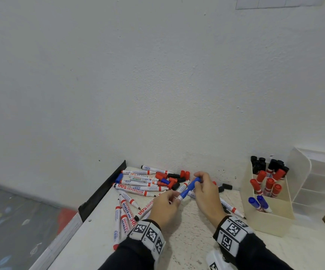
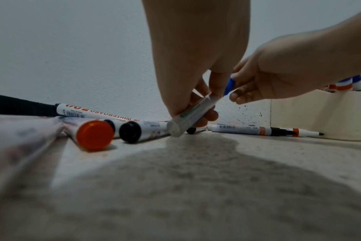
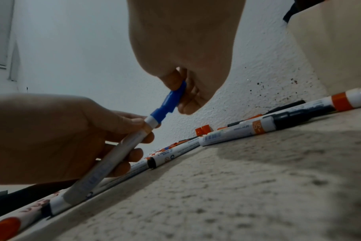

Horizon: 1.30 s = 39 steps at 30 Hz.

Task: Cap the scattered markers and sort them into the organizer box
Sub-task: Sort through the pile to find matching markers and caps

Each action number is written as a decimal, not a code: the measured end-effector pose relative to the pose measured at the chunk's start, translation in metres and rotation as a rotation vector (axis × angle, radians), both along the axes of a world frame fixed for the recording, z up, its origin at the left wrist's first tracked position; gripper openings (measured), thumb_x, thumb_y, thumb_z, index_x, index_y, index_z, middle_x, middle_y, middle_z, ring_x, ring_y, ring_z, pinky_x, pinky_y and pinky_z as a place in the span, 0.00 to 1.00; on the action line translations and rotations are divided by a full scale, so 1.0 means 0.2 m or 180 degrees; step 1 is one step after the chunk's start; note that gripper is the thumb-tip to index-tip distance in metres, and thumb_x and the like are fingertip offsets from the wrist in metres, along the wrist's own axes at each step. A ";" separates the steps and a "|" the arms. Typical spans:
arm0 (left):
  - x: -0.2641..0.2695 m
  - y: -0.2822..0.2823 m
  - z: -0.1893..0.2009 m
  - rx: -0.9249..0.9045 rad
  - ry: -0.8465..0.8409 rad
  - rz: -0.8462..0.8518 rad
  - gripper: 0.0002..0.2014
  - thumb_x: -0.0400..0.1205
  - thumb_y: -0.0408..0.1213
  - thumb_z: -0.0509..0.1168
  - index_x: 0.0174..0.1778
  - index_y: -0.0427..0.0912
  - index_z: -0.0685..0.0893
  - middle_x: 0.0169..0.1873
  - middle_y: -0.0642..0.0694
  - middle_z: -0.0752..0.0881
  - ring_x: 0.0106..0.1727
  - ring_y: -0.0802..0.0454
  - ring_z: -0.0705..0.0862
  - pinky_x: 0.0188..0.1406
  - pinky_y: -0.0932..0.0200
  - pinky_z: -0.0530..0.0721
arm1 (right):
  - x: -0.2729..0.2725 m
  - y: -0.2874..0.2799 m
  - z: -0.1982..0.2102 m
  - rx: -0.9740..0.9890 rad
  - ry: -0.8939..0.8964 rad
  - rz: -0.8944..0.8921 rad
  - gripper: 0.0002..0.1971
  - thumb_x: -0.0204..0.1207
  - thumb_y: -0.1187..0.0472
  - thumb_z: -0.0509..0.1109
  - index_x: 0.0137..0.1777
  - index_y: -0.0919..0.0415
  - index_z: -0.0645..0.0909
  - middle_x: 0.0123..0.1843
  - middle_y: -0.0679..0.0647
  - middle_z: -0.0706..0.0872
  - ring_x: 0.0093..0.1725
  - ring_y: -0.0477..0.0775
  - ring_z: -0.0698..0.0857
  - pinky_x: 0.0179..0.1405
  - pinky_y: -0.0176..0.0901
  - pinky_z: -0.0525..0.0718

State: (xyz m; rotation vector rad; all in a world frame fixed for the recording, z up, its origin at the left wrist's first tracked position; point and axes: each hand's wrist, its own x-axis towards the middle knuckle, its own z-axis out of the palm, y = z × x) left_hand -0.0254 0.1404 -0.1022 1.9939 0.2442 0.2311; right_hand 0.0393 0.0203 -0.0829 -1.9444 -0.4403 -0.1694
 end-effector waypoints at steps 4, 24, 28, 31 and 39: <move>-0.01 0.01 0.00 -0.0062 -0.0009 -0.0003 0.08 0.84 0.34 0.60 0.54 0.50 0.80 0.44 0.53 0.81 0.50 0.51 0.81 0.60 0.50 0.83 | -0.01 0.00 -0.04 -0.0114 0.0636 0.0424 0.08 0.82 0.65 0.57 0.54 0.52 0.74 0.44 0.54 0.82 0.38 0.50 0.79 0.40 0.44 0.81; 0.02 -0.01 -0.02 0.0383 0.0384 -0.0410 0.14 0.75 0.31 0.66 0.29 0.46 0.68 0.25 0.52 0.71 0.27 0.57 0.71 0.31 0.64 0.72 | -0.08 0.05 -0.01 -0.0235 0.0791 0.1085 0.18 0.83 0.50 0.56 0.35 0.59 0.73 0.28 0.50 0.84 0.26 0.39 0.76 0.37 0.33 0.73; 0.01 -0.06 0.01 0.0106 0.0129 -0.0583 0.07 0.74 0.31 0.66 0.36 0.44 0.74 0.30 0.52 0.75 0.30 0.59 0.74 0.36 0.64 0.74 | -0.05 0.00 0.00 -0.0361 0.0372 0.0757 0.14 0.81 0.50 0.61 0.38 0.58 0.73 0.28 0.46 0.78 0.27 0.38 0.74 0.33 0.29 0.73; 0.01 -0.08 0.03 0.0202 -0.0005 -0.0567 0.09 0.79 0.34 0.64 0.55 0.43 0.79 0.44 0.50 0.80 0.42 0.57 0.78 0.45 0.63 0.78 | -0.01 -0.05 0.04 -0.0330 0.0161 0.0395 0.10 0.82 0.53 0.60 0.42 0.57 0.74 0.32 0.50 0.79 0.30 0.45 0.76 0.30 0.33 0.74; 0.08 -0.10 -0.06 0.2627 0.0628 -0.0376 0.19 0.82 0.43 0.54 0.65 0.42 0.78 0.68 0.47 0.75 0.69 0.47 0.69 0.74 0.50 0.68 | 0.03 -0.36 0.34 0.0429 -0.0828 -0.0545 0.03 0.84 0.59 0.54 0.53 0.55 0.68 0.37 0.50 0.77 0.34 0.51 0.78 0.33 0.38 0.78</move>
